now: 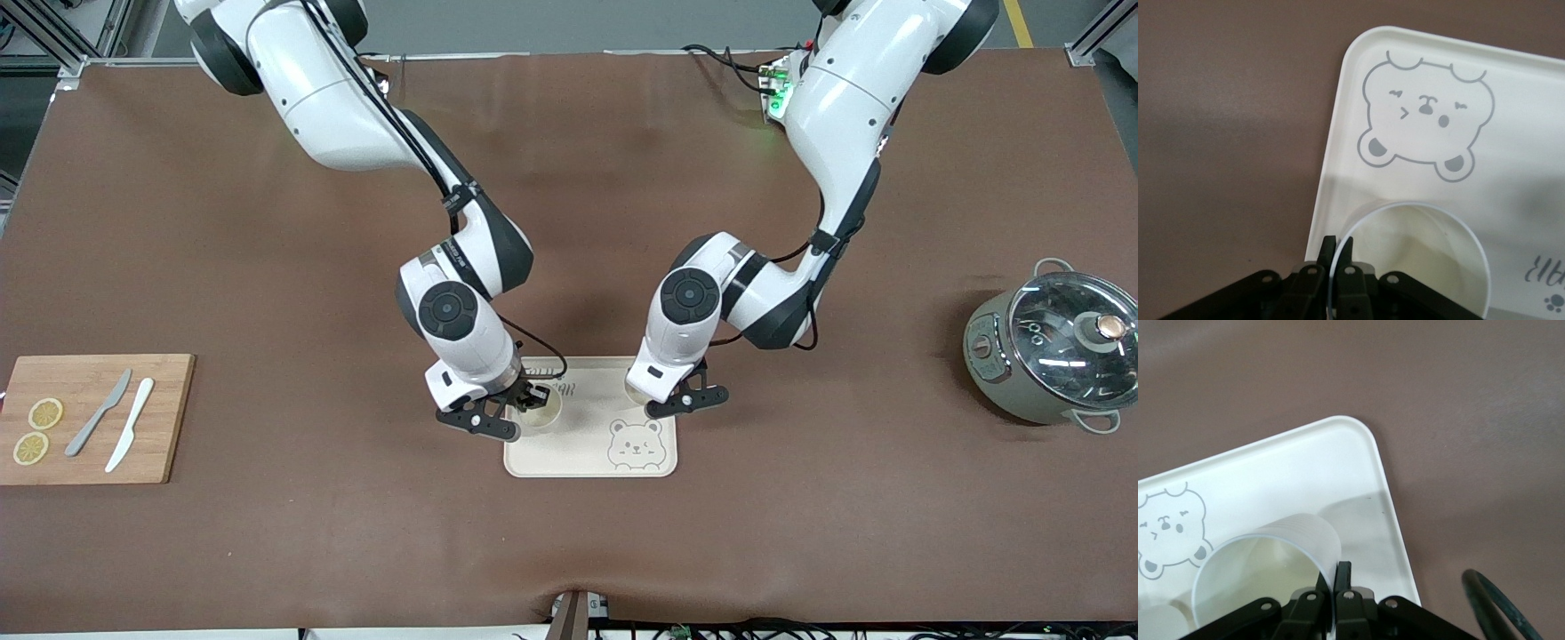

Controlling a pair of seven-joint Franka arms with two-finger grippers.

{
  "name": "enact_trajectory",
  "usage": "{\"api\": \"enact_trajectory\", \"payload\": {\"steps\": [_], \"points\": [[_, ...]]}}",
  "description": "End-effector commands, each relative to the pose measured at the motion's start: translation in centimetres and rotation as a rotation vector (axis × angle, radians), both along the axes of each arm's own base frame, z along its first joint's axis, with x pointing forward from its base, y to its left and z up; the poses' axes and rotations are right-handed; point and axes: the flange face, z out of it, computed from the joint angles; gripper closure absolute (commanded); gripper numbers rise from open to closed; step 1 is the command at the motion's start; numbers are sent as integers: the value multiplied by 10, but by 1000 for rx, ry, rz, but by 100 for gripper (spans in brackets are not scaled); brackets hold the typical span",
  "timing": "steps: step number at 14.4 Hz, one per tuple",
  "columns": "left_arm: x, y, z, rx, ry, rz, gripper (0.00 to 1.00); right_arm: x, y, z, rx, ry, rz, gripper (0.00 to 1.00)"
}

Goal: Place white IKEA cup upright on tray with both arms
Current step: 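Lower both cups upright onto the tray and open both grippers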

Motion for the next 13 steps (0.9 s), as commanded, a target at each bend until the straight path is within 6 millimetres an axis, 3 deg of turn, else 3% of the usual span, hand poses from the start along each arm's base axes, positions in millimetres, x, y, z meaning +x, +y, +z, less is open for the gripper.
{"api": "enact_trajectory", "payload": {"steps": [1, 5, 9, 10, 11, 12, 13], "points": [[4, -7, 0, 8, -39, 10, 100, 6, 3, -11, -25, -23, -5, 100], [5, -8, 2, -7, -50, 24, 100, 1, 7, -17, -38, -22, -3, 100], [6, -9, -9, -29, -61, 24, 100, 3, 3, -18, -39, -21, -7, 100], [6, -9, -13, -32, -61, 24, 100, 3, 3, -18, -40, -21, -6, 61], [6, -10, -15, -34, -58, 26, 100, 4, 2, -19, -40, -21, -9, 15], [6, -9, -15, -36, -62, 32, 100, 3, 3, -19, -49, -28, -1, 0], [7, -10, -15, -39, -65, 33, 100, 3, 3, -17, -61, -37, 9, 0]]}}
